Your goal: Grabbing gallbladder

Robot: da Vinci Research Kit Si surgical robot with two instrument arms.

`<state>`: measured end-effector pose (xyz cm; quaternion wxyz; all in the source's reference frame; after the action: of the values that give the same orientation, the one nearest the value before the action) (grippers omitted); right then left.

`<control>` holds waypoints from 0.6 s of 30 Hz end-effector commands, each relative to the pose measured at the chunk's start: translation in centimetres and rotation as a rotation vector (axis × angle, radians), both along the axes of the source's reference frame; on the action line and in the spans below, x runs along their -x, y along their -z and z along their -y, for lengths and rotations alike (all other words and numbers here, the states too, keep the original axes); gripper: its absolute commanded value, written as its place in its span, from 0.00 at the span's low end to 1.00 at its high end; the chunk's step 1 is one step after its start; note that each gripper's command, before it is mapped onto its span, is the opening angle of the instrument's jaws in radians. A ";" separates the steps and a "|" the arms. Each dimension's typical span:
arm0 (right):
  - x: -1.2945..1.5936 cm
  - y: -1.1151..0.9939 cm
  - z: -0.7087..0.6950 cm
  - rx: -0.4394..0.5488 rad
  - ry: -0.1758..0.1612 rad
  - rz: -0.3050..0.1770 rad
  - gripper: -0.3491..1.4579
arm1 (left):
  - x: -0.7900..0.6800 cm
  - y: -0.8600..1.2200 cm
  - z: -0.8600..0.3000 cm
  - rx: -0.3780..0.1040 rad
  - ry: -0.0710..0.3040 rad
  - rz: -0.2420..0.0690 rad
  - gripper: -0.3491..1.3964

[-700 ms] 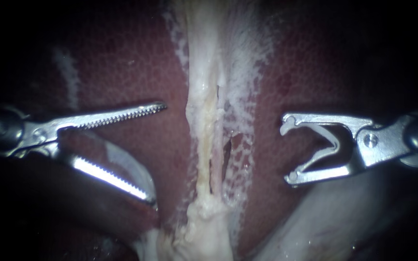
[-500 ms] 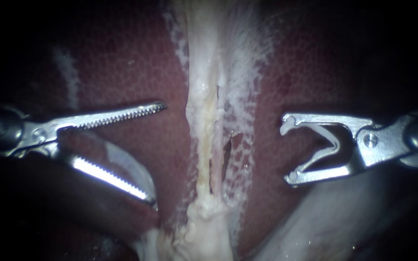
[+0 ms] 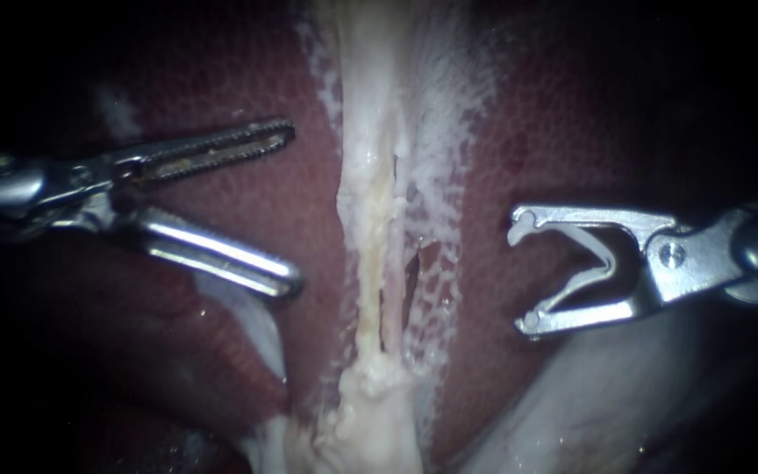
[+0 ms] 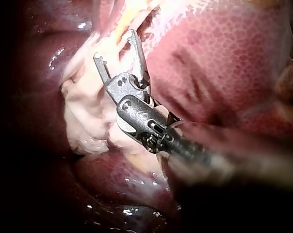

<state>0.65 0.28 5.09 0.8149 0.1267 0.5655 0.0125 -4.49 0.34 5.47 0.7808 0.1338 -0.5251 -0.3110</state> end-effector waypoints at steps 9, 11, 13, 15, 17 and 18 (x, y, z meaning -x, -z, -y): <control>0.00 0.00 0.00 0.000 0.000 0.000 0.52 | 0.10 -0.19 0.01 -0.084 0.015 0.026 0.70; 0.00 0.00 0.00 0.000 0.000 0.000 0.52 | 0.12 -0.20 0.02 -0.095 0.015 0.030 0.68; 0.00 0.00 0.00 0.000 0.000 0.000 0.52 | 0.14 -0.20 0.03 -0.107 0.014 0.036 0.67; 0.00 0.00 0.00 0.000 0.000 0.000 0.52 | 0.17 -0.21 0.04 -0.113 0.013 0.039 0.66; 0.00 0.00 0.00 0.000 0.000 0.000 0.52 | 0.20 -0.22 0.06 -0.125 0.011 0.044 0.65; 0.00 0.00 0.00 0.000 0.000 0.000 0.52 | 0.21 -0.23 0.07 -0.124 0.011 0.044 0.64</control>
<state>0.65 0.28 5.09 0.8149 0.1267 0.5654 0.0123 -4.71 0.27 5.71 0.7567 0.1880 -0.5223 -0.3453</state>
